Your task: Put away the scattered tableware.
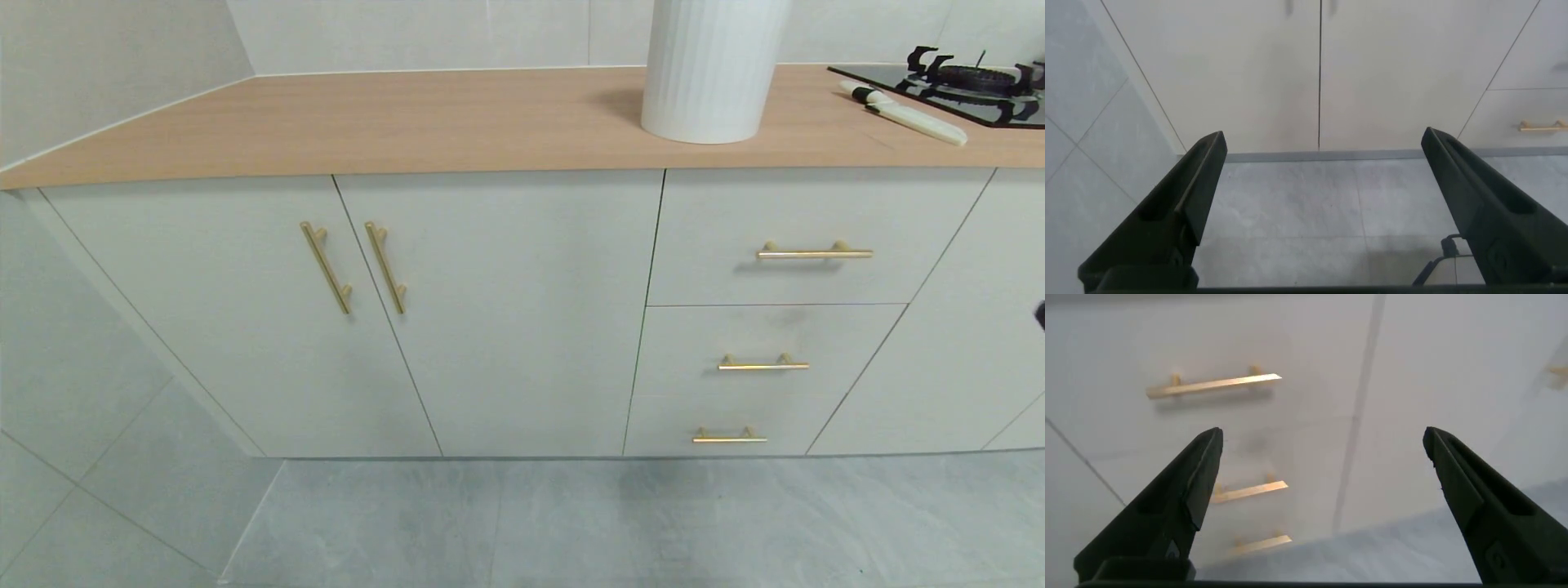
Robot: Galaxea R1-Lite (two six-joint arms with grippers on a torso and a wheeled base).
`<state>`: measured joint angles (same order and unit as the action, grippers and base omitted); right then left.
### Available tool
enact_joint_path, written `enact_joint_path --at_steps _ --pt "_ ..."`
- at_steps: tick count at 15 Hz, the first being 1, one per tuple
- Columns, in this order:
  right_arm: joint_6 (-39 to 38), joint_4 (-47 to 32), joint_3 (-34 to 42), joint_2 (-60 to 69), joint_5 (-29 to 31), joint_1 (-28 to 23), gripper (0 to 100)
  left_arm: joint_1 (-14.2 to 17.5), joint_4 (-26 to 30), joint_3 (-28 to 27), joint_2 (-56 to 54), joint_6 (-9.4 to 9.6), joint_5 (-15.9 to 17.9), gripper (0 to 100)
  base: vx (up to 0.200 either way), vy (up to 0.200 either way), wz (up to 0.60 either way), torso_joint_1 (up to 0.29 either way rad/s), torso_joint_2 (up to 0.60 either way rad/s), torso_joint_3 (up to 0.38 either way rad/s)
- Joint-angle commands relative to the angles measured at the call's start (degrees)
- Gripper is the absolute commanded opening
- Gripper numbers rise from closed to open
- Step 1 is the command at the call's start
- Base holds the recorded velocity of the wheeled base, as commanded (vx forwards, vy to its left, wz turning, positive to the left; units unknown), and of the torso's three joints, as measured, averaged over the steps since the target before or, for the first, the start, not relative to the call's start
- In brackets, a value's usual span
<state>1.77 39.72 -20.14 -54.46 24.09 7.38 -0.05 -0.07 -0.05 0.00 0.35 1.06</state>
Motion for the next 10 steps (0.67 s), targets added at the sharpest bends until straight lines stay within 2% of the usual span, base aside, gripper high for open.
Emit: enact_joint_path --at_steps 1,2,3,4,7,10 --pt "1.9 -34.7 -6.8 32.7 0.7 -1.5 100 0.0 0.0 0.0 0.1 0.00 0.0 100 0.000 0.000 0.00 0.000 0.00 0.000" --pt "1.9 -43.6 -10.1 36.8 0.7 -1.5 100 0.0 0.0 0.0 0.1 0.00 0.0 100 0.000 0.000 0.00 0.000 0.00 0.000" --pt "2.0 -48.9 -12.2 39.8 0.7 -1.7 100 0.0 0.0 0.0 0.1 0.00 0.0 100 0.000 0.000 0.00 0.000 0.00 0.000" --pt "2.1 -50.1 -12.7 40.9 0.7 -1.9 100 0.0 0.0 0.0 0.1 0.00 0.0 100 0.000 0.000 0.00 0.000 0.00 0.000" --pt "4.6 -50.6 -8.2 48.8 -0.3 -9.0 100 0.0 0.0 0.0 0.1 0.00 0.0 100 0.000 0.000 0.00 0.000 0.00 0.000" --pt "6.1 -50.4 -3.5 54.5 -4.5 -7.5 100 0.0 0.0 0.0 0.1 0.00 0.0 100 0.000 0.000 0.00 0.000 0.00 0.000"
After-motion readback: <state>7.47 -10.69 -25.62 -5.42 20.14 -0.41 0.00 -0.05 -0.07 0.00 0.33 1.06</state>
